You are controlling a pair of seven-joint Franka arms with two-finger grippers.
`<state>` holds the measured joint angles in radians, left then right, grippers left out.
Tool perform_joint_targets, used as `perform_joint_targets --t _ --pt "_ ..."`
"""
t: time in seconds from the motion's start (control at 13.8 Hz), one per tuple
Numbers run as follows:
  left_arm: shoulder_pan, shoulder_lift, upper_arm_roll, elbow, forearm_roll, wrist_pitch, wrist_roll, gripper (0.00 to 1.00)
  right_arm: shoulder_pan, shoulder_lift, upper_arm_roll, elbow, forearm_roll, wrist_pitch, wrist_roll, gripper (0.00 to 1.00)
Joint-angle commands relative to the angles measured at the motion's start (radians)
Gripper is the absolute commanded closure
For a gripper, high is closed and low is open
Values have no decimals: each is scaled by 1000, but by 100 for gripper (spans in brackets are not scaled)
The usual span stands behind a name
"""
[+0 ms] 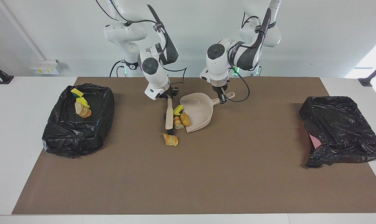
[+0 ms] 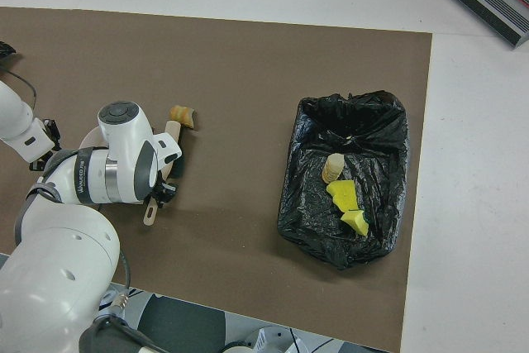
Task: Sweep and dump trash in bin
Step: 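Sweep the bread rolls and sponge into the dustpan with the right gripper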
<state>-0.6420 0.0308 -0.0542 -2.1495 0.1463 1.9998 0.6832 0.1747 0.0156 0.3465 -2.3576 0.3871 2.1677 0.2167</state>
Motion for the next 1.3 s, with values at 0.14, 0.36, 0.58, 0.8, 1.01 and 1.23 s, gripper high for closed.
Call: perform_joint_targets --t 0.14,0.36,0.58,0.8,1.01,1.23 --pt "-28 7 11 -20 13 33 -62 100 39 9 2 70 116 -61 -34 100" --pt "-27 11 11 -20 13 47 -64 100 -3 -55 -12 141 73 -247 -30 100" --pt "-19 12 11 -21 10 40 -86 100 -38 -42 -11 193 -289 -279 -29 100" --pt "-10 18 13 -18 -14 43 -99 100 -77 140 -1 466 -573 -537 -46 100" --pt "5 32 14 -1 -51 21 -120 100 -26 352 2 661 -756 -643 -82 100" --pt "10 32 16 8 -65 -6 -175 100 0 422 2 699 -777 -625 -83 100"
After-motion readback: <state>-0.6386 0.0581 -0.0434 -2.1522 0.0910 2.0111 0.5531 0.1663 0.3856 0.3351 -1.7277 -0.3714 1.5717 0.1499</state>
